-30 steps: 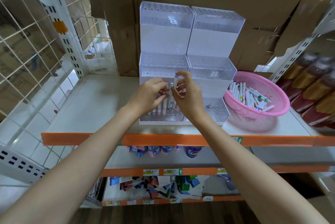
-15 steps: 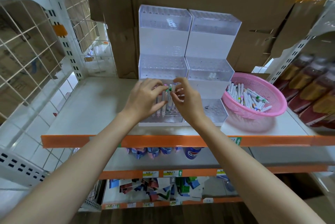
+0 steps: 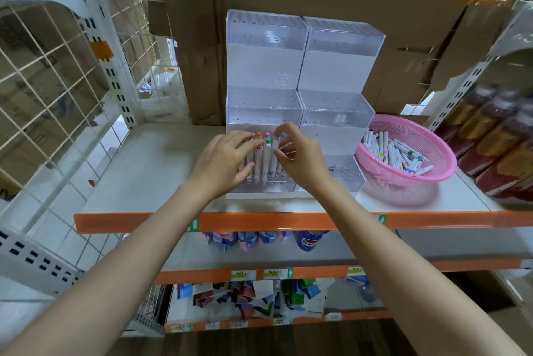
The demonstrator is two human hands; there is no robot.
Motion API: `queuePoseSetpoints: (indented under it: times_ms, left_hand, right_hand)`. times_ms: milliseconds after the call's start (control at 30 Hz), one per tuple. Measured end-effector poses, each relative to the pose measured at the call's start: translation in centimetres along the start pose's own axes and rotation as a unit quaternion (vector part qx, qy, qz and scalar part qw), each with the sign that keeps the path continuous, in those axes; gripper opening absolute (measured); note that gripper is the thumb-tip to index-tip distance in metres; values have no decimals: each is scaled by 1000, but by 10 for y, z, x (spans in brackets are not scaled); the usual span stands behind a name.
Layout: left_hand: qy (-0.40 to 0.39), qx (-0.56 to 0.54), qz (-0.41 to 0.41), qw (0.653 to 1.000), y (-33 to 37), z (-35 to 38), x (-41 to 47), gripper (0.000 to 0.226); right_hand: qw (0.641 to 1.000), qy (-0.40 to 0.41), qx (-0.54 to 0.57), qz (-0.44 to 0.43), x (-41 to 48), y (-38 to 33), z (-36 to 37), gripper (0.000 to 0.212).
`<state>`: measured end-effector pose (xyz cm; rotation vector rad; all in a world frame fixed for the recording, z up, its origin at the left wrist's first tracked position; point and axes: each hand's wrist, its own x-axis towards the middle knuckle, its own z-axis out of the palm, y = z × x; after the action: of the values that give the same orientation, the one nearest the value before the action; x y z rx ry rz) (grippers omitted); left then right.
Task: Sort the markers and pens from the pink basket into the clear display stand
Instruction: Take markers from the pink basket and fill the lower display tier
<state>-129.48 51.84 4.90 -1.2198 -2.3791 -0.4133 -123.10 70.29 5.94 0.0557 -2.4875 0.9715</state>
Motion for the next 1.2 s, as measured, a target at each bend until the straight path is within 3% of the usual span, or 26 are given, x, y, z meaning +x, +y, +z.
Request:
queuePoseSetpoints:
  times_ms: [633, 800, 900, 1033, 1200]
  left_hand:
    - [-20, -11, -12, 1000, 0, 0, -1, 52]
    - [0, -3, -24, 1000, 9, -1, 4, 49]
    - [23, -8, -12, 1000, 22, 2, 13, 46]
    - [18, -10, 28, 999, 48, 11, 28, 44]
    - [-6, 1, 76, 997, 81, 34, 53, 42]
  right_hand:
    - [994, 9, -110, -6, -10, -1, 11, 15]
    - [982, 51, -173, -54, -17, 1, 4, 29]
    - [971, 30, -225, -69, -27, 7, -2, 42]
    - [964, -26, -262, -37, -45, 27, -24, 48]
    - [961, -20, -273, 31, -61, 57, -63, 49]
